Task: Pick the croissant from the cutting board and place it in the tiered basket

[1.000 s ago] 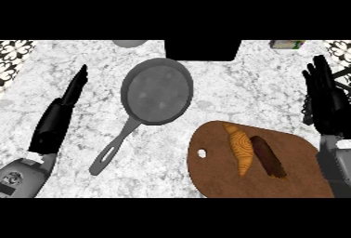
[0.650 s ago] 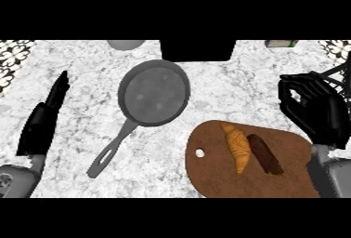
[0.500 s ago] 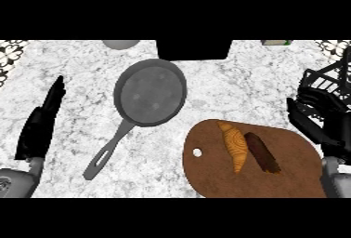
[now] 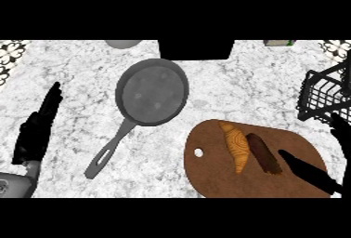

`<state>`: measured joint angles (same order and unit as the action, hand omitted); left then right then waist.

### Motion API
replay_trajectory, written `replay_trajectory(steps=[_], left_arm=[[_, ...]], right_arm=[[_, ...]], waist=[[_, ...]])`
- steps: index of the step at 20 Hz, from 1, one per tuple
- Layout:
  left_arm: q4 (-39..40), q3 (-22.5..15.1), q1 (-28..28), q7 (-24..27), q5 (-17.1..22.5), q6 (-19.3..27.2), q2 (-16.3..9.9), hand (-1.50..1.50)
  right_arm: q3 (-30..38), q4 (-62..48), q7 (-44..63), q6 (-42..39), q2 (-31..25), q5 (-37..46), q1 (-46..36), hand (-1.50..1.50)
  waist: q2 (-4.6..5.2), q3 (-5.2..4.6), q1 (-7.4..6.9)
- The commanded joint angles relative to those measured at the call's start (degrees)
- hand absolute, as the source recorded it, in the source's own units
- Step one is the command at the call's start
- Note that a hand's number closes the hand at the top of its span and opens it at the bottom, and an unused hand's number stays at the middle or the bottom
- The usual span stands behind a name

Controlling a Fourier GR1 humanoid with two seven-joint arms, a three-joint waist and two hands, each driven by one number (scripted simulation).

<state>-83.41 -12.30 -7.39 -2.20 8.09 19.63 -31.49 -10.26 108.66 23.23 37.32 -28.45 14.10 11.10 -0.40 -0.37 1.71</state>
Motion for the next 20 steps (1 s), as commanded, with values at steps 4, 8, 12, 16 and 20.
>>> replay_trajectory(steps=[4,8,12,16,20], left_arm=[[-0.04,-1.08,-0.3,1.13,-1.87,0.97,1.41,0.0],[-0.32,-1.81,-1.28,0.24,-1.96,-0.03,2.06,0.0],[1.48,-0.38,-4.29,-1.19,-1.29,-2.32,1.55,0.0],[1.71,-0.28,-3.96,-0.47,-2.85,-1.43,1.83,0.0],[3.07,-0.82,-4.72,-0.91,-2.34,-2.13,3.59,0.0]], right_arm=[[-4.47,11.02,22.46,-17.4,-14.89,5.32,0.01,-1.5],[-6.84,16.01,39.58,-26.03,-17.23,6.0,-8.07,-1.5],[-8.43,16.03,53.59,-32.56,-14.93,5.0,-19.6,-1.5],[-11.49,9.71,57.82,-33.67,-9.42,5.63,-24.94,-1.5],[-14.26,2.82,60.7,-34.68,-4.12,5.52,-29.58,-1.5]], waist=[[0.39,-0.19,-2.07],[0.56,-0.03,-3.26],[0.61,0.14,-3.12],[0.54,0.2,-3.34],[0.69,0.16,-3.61]])
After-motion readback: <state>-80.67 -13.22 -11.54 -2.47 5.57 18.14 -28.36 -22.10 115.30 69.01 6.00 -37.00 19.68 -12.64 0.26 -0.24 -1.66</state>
